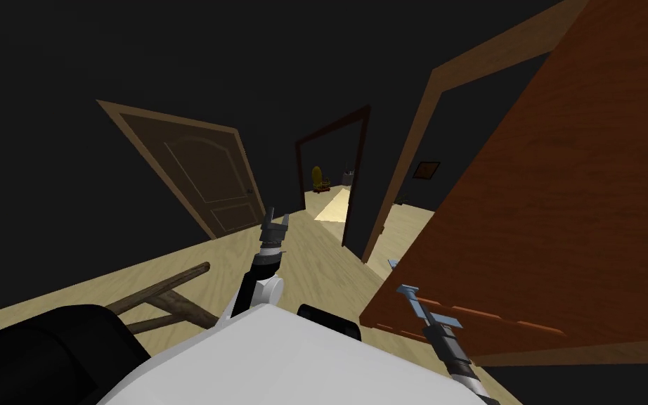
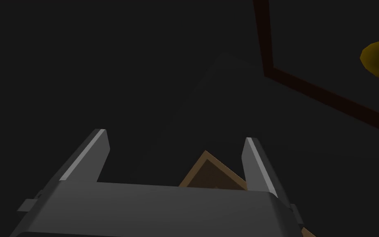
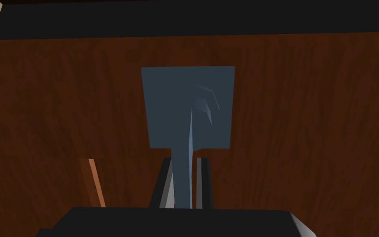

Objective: Pull the door open

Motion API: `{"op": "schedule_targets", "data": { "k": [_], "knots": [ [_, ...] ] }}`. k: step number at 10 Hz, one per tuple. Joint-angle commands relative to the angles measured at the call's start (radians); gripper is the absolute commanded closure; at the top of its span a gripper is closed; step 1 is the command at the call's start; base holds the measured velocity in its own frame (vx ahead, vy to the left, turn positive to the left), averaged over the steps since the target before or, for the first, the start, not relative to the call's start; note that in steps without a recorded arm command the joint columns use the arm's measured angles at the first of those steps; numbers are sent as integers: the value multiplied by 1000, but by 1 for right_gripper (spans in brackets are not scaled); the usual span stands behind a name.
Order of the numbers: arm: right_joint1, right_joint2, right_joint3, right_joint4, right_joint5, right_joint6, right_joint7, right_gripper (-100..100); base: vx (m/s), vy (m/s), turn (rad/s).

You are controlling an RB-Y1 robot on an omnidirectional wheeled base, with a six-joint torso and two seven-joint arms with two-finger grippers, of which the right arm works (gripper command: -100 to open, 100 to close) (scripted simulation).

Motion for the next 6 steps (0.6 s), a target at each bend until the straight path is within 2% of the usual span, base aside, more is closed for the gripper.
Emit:
{"op": "schedule_targets", "data": {
  "k": [1, 2, 3, 4, 6],
  "knots": [
    [-33, 11, -2, 24, 11, 10, -2, 100, -181, -70, 156],
    [-50, 16, -4, 33, 16, 18, -3, 100, -180, -86, 125],
    [-50, 16, -4, 33, 16, 18, -3, 100, -133, -48, 42],
    [-75, 23, -8, 46, 24, 30, -4, 100, -172, -44, 88],
    [-83, 25, -9, 50, 27, 34, -4, 100, -130, -41, 59]
  ]
}}
